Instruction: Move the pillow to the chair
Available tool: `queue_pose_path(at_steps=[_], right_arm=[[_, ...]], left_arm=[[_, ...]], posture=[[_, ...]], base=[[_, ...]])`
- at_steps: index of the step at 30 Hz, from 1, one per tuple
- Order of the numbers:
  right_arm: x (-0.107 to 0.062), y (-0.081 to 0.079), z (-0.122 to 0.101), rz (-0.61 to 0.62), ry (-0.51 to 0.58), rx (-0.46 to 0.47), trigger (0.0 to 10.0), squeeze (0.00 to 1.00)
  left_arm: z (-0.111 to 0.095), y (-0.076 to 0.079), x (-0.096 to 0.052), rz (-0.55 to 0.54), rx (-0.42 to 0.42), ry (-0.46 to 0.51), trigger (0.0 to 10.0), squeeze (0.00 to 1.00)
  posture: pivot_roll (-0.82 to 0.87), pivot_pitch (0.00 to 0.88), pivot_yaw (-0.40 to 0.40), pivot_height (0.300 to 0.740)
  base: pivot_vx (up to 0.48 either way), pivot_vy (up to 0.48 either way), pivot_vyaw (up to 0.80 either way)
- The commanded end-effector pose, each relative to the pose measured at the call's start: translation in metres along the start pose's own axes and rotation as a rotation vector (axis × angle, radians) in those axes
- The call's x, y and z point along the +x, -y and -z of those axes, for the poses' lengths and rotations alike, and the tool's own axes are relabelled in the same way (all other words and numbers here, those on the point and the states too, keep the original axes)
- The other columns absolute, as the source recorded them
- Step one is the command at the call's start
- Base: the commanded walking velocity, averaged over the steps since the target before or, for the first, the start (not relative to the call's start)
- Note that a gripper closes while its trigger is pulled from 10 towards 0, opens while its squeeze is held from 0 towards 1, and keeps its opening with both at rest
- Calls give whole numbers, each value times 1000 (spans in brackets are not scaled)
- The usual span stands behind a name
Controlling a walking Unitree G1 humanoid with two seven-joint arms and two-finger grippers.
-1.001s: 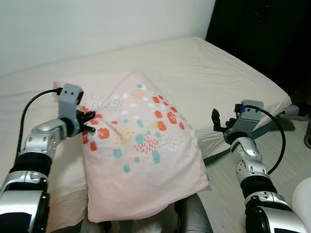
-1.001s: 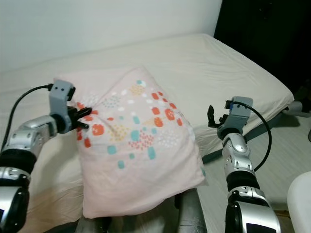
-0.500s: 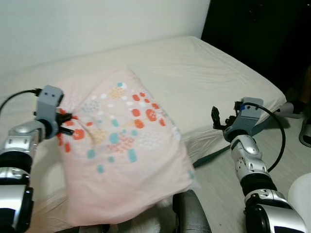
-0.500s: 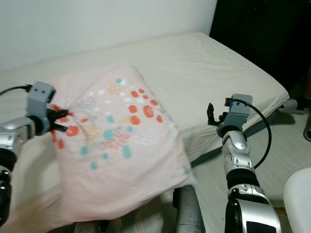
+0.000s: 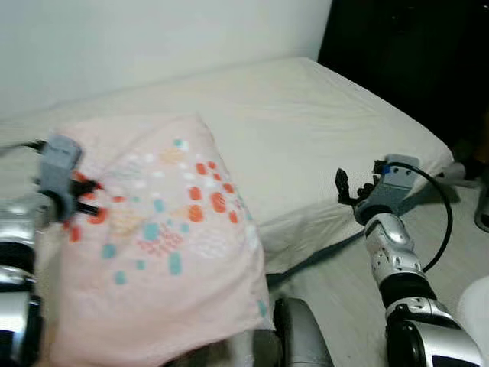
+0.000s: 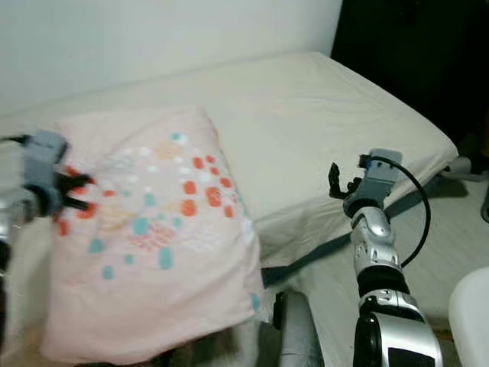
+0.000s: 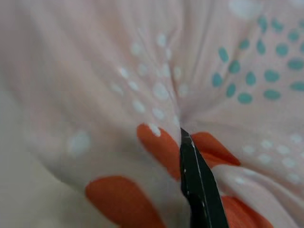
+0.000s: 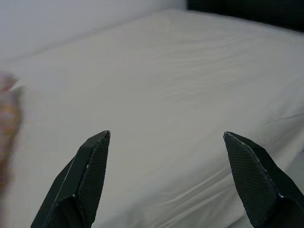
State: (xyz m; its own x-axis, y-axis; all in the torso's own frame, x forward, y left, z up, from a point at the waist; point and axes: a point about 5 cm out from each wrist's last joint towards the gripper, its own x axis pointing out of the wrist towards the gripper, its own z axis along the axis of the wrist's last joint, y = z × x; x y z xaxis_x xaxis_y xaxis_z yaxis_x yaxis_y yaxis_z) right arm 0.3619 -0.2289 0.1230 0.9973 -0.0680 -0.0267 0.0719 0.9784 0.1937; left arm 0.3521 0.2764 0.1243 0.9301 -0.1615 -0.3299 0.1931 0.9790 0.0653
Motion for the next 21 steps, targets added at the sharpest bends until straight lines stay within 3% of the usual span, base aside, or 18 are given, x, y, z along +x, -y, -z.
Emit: queue_pose_path(at_steps=[1, 2, 4, 6, 9, 14, 16, 21], right_arm=[[1, -16, 10, -108, -60, 57, 10000, 0], [1, -16, 10, -108, -60, 57, 10000, 0], [0, -28, 17, -192, -96, 90, 10000, 0], [-1, -33, 26, -216, -148, 163, 10000, 0], [-1, -32, 35, -194, -194, 227, 10000, 0], [-6, -32, 51, -212, -305, 315, 10000, 0], [-6, -32, 51, -212, -305, 315, 10000, 0], [-9, -27, 56, -184, -346, 431, 10000, 0]], left_arm=[[1, 33, 11, 81, -96, 77, 0, 0], [1, 33, 11, 81, -96, 77, 0, 0], [7, 66, 19, 166, -213, 98, 0, 0], [11, 88, 24, 213, -274, 98, 0, 0], [13, 101, 27, 226, -290, 92, 0, 0], [6, 111, 30, 230, -297, 108, 0, 0], [6, 111, 30, 230, -297, 108, 0, 0], [2, 111, 27, 205, -291, 131, 0, 0]], posture=[[-108, 112, -30, 574], [-108, 112, -30, 574], [-109, 114, -28, 574], [-115, 119, -25, 574], [-111, 124, -28, 574], [-97, 128, -30, 574], [-97, 128, -30, 574], [-69, 131, -37, 574]], base=[[0, 0, 0], [0, 0, 0], [0, 0, 0], [0, 0, 0], [0, 0, 0], [0, 0, 0], [0, 0, 0], [0, 0, 0]])
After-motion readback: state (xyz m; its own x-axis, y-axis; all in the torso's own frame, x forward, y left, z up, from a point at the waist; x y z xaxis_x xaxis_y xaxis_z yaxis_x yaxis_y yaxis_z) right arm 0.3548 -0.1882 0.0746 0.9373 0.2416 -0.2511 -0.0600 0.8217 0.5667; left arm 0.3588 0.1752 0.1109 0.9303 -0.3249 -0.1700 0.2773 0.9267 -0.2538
